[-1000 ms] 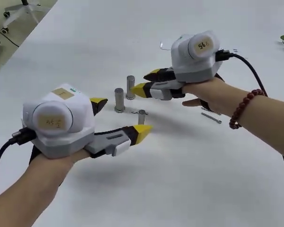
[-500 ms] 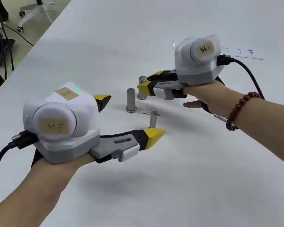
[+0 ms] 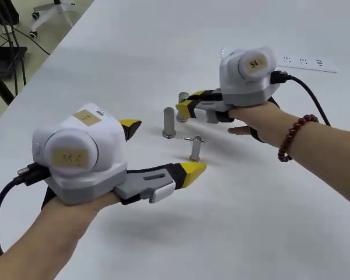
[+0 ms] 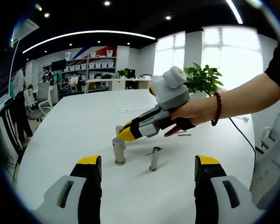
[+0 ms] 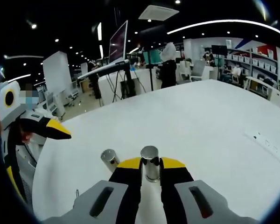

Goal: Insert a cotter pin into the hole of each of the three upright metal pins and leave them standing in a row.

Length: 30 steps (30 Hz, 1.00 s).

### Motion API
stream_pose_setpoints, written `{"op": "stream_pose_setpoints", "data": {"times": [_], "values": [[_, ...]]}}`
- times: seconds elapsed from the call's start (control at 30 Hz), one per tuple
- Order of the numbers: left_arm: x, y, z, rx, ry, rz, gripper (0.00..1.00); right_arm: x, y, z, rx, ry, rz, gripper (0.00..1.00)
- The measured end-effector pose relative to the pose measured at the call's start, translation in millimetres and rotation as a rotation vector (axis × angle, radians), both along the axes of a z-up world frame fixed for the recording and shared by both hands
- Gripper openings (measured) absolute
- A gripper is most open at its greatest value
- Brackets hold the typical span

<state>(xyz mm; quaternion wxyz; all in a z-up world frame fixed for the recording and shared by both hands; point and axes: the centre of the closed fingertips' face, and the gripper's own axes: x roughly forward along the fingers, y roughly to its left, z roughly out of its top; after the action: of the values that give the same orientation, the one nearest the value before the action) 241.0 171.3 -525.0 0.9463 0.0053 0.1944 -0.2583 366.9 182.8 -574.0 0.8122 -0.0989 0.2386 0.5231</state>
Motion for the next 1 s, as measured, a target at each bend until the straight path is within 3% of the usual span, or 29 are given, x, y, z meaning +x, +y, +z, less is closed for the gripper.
{"op": "stream_pose_setpoints", "data": {"times": [0.5, 1.0], "values": [[-1.2, -0.4, 1.0, 0.011, -0.010, -0.010, 0.81, 2.6, -5.9, 2.6, 0.010, 0.009, 0.013, 0.08], [-3.3, -2.5, 3.1, 0.008, -0.007, -0.021, 0.83, -8.7, -41.3, 15.1, -0.025, -0.043, 0.058, 0.07]]}}
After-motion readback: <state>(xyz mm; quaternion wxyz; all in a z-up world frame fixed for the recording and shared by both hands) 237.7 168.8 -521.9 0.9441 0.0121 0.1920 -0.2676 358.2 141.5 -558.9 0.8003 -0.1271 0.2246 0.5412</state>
